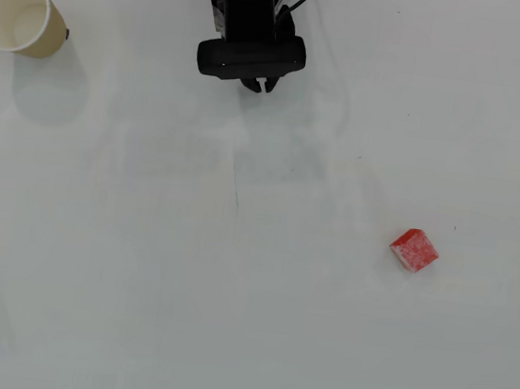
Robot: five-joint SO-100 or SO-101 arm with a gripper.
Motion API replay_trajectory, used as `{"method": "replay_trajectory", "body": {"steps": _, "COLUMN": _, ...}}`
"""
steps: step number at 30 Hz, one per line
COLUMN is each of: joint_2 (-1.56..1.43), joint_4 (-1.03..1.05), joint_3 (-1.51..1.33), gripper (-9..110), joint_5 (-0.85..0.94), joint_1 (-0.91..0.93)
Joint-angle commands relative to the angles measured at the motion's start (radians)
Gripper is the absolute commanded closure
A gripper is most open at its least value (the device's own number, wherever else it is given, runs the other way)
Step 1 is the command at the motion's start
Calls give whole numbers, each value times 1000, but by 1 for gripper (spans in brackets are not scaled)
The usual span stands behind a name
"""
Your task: Pick up the cube and drop it in the cup.
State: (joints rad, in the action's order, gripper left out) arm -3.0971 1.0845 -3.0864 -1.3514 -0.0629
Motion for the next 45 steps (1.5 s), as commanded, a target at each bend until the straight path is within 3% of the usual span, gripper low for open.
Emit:
{"method": "replay_trajectory", "body": {"steps": 1, "joint_2": -40, "joint_4": 2, "joint_3": -35, "gripper": 101, "joint_5": -11, "joint_1": -3}}
{"method": "replay_trajectory", "body": {"steps": 20, "joint_2": -40, "joint_4": -18, "joint_3": -35, "gripper": 101, "joint_5": -3, "joint_1": -25}}
{"method": "replay_trajectory", "body": {"steps": 45, "joint_2": -41, "joint_4": -650, "joint_3": -35, "gripper": 101, "joint_5": 2, "joint_1": -21}}
